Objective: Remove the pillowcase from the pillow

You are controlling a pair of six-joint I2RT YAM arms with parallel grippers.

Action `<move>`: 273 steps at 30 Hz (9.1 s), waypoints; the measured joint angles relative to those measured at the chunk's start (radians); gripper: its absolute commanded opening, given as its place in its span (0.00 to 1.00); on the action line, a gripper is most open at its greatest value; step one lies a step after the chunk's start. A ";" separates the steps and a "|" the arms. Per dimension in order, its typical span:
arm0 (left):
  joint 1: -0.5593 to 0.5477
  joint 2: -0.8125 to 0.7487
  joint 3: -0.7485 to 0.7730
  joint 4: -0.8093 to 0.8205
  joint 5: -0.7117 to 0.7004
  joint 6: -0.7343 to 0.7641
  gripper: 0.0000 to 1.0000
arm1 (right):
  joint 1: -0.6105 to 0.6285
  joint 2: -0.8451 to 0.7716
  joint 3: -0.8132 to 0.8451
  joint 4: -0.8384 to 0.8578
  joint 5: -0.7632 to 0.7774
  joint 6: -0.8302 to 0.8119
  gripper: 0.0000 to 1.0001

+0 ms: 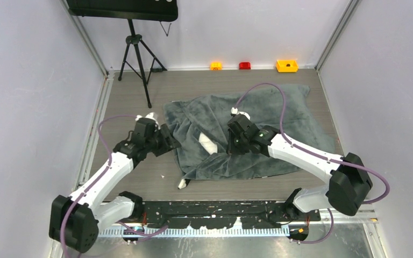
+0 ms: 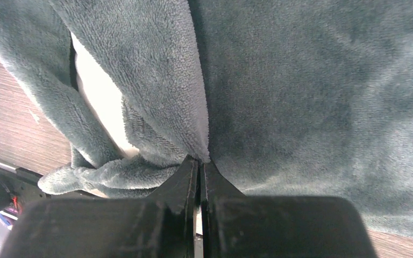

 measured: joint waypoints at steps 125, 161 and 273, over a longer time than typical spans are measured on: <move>-0.232 0.367 0.496 -0.028 0.210 -0.156 0.00 | 0.286 -0.130 -0.234 0.199 0.246 0.202 0.00; -0.231 0.306 0.501 -0.064 0.259 -0.139 0.00 | 0.286 -0.035 0.248 0.080 0.126 -0.243 0.63; -0.107 0.170 0.454 -0.088 0.420 -0.129 0.00 | 0.016 -0.451 0.061 -0.036 -0.201 -0.198 0.87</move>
